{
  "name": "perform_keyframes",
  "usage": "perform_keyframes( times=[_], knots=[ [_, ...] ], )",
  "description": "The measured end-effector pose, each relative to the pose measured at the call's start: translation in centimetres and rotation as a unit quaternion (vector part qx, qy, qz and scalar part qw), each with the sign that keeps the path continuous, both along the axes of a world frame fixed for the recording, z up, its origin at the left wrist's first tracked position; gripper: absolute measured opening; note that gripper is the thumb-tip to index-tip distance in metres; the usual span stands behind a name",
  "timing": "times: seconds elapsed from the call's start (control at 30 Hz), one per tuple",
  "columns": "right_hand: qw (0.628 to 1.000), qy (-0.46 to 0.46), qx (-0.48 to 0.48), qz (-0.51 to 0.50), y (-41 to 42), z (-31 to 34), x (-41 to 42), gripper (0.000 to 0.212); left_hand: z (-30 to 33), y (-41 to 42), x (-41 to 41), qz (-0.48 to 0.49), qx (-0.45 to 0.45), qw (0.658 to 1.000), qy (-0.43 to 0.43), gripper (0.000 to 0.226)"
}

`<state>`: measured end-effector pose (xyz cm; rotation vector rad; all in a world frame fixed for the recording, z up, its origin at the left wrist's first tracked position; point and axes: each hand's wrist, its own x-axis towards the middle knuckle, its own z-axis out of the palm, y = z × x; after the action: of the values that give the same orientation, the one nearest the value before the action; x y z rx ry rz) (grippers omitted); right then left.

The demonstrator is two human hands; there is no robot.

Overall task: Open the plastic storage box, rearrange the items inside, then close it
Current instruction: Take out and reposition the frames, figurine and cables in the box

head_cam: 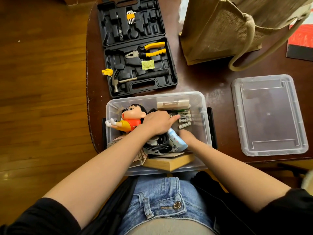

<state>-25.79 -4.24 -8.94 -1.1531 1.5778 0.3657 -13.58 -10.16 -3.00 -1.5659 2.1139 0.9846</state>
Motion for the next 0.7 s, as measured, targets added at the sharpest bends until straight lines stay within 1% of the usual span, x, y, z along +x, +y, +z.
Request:
perform_keyframes(
  times=[0.1, 0.17, 0.27, 0.33, 0.4, 0.47, 0.53, 0.63, 0.7],
  knots=[
    [0.999, 0.016, -0.040, 0.023, 0.3, -0.1, 0.5, 0.014, 0.4, 0.0, -0.3, -0.012, -0.033, 0.999, -0.042, 0.052],
    [0.994, 0.051, -0.085, 0.039, 0.4, 0.0, 0.9, 0.016, 0.6, -0.4, -0.4, -0.027, -0.018, 0.997, -0.067, 0.037],
    [0.983, 0.092, -0.139, 0.076, 0.4, 0.1, 1.3, 0.016, 1.1, -1.1, -0.3, -0.065, 0.028, 0.992, -0.103, 0.026],
    [0.980, 0.078, -0.170, 0.063, 0.3, 0.1, 1.2, 0.013, 1.5, -1.3, -0.1, -0.084, 0.052, 0.988, -0.115, 0.021],
    [0.981, 0.004, -0.195, -0.015, 0.5, 0.1, 1.0, 0.012, 1.7, -1.4, 0.1, -0.083, 0.076, 0.988, -0.109, 0.021],
    [0.976, -0.080, -0.178, -0.093, 0.6, 0.3, 1.0, 0.017, 1.8, -1.5, 0.4, -0.076, 0.099, 0.988, -0.088, 0.024],
    [0.974, -0.130, -0.110, -0.149, 0.5, 0.5, 1.1, 0.009, 2.0, -1.6, 0.8, -0.071, 0.115, 0.988, -0.072, 0.028],
    [0.958, -0.157, -0.019, -0.241, 0.2, 0.9, 1.3, 0.020, 1.9, -1.7, 1.4, -0.058, 0.119, 0.989, -0.068, 0.046],
    [0.950, -0.154, 0.015, -0.271, 0.1, 1.4, 1.1, 0.020, 1.6, -1.8, 1.8, -0.060, 0.117, 0.989, -0.069, 0.059]
  ],
)
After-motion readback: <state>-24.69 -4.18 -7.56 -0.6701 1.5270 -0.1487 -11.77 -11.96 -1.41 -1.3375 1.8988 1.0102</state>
